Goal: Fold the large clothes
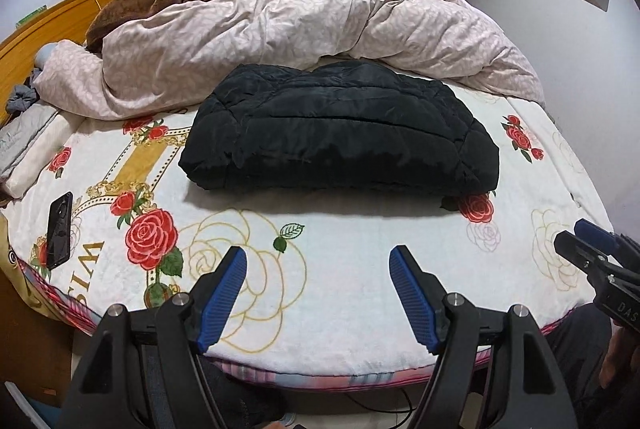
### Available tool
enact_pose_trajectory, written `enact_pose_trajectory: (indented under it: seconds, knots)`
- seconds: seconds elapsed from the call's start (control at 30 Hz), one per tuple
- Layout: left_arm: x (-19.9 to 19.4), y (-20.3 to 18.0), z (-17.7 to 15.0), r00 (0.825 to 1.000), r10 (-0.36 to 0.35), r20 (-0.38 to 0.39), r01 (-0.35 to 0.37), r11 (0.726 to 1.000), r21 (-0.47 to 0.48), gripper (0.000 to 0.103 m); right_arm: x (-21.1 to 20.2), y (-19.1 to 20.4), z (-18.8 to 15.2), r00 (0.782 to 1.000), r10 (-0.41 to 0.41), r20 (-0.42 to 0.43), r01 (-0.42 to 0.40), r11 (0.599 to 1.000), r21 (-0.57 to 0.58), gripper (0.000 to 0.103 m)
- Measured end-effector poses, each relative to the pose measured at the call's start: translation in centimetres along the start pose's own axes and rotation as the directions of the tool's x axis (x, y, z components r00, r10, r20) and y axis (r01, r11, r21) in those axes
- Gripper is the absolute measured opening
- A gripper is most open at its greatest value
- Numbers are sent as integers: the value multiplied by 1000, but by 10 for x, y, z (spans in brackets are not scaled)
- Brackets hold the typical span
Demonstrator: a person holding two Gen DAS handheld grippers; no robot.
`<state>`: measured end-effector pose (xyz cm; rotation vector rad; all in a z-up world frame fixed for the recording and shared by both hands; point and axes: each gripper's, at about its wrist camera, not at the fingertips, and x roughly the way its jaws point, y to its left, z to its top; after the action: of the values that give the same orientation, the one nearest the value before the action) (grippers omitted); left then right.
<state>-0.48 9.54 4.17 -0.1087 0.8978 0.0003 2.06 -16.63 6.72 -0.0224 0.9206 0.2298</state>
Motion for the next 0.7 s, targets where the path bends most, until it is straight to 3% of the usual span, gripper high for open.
enact_pose_trajectory:
  seconds: [0.33,0.7]
  knots:
    - [2,4,3,1000,-19,2,19,1000,-18,76,4,8,1,1000,1,-14,-1,1000,-21,61]
    - [2,1,3,1000,5,5,-5,1000,-10,76,4,5,3,1000,-1,-23,1,1000,-14,61]
